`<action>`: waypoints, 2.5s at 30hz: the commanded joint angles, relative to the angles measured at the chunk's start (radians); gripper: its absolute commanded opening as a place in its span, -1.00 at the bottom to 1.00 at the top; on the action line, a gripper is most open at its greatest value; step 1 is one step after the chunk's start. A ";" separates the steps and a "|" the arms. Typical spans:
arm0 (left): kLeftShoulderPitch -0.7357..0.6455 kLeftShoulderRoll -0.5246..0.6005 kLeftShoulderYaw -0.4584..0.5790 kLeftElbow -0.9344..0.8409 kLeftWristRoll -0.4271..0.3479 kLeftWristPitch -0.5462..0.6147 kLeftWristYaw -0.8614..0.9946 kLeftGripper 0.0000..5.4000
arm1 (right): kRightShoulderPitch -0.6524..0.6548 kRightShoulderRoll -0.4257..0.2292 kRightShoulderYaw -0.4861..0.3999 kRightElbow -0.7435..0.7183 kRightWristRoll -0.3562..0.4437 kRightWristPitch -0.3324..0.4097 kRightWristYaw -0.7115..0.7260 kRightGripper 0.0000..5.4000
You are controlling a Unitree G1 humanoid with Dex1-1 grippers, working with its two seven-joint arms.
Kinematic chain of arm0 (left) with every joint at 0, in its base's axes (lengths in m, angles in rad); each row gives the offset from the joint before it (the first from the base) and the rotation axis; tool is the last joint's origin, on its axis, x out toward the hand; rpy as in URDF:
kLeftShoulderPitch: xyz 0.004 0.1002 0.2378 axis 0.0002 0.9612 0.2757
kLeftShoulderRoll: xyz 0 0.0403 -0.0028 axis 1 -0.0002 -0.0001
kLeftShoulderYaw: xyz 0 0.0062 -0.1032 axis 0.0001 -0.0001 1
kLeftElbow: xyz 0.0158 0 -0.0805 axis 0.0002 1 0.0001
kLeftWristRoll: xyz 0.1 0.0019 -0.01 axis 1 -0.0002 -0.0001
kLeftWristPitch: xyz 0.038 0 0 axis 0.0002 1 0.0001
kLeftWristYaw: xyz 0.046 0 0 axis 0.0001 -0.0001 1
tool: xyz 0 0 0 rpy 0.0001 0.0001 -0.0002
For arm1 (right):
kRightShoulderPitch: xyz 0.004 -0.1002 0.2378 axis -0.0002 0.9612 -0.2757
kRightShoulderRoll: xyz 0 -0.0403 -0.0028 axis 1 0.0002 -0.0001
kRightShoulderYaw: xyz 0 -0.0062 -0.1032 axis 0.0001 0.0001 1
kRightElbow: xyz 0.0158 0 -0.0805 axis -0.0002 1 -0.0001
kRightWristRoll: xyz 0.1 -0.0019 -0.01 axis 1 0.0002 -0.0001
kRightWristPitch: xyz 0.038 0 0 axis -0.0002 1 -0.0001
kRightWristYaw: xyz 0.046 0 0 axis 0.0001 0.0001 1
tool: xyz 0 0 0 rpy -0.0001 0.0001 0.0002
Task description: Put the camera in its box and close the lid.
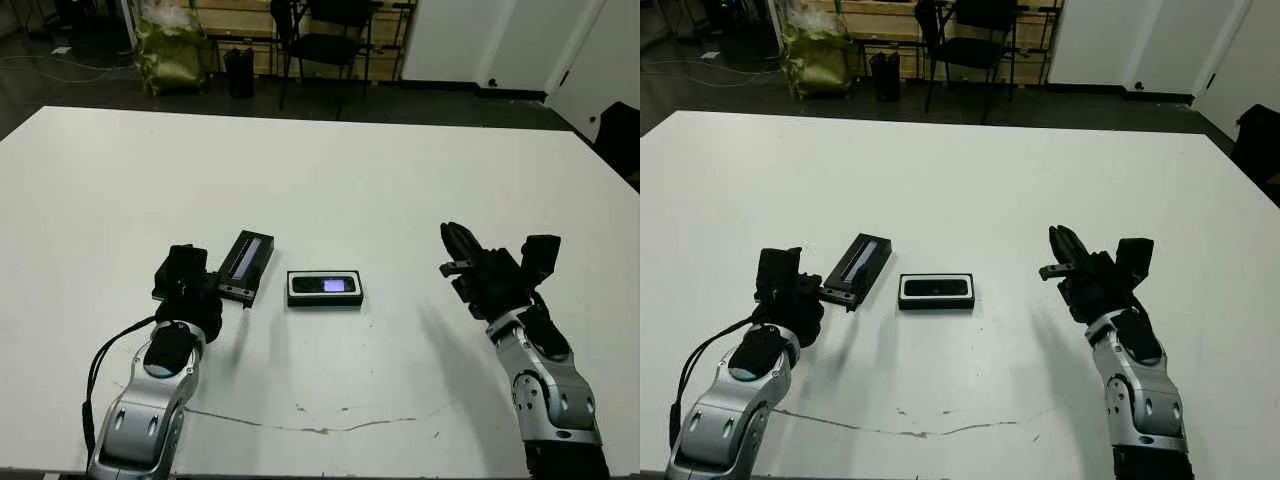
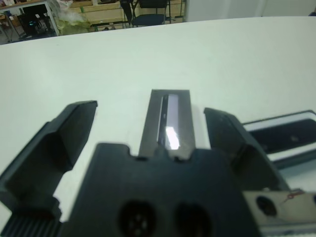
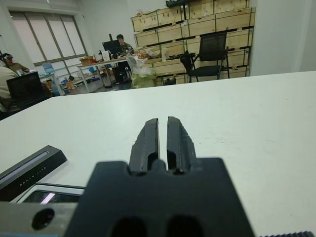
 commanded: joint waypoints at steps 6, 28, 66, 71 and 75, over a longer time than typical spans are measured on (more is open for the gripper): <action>-0.018 0.016 0.010 0.049 -0.063 0.018 -0.090 1.00 | 0.008 -0.003 -0.001 0.012 -0.014 -0.004 -0.006 -1.00; -0.071 0.052 -0.053 0.127 0.017 0.081 -0.070 1.00 | 0.010 0.008 -0.007 -0.018 0.010 0.037 -0.019 -1.00; -0.130 0.001 -0.019 0.190 -0.008 0.207 -0.069 1.00 | 0.001 -0.005 -0.013 0.023 -0.006 0.009 0.006 -1.00; -0.147 -0.090 0.091 0.181 -0.107 0.311 -0.038 1.00 | 0.004 -0.004 -0.011 0.015 -0.006 -0.003 0.011 -1.00; -0.159 -0.130 0.138 0.172 -0.150 0.364 -0.006 1.00 | 0.003 -0.004 -0.014 0.027 -0.004 -0.016 0.020 -1.00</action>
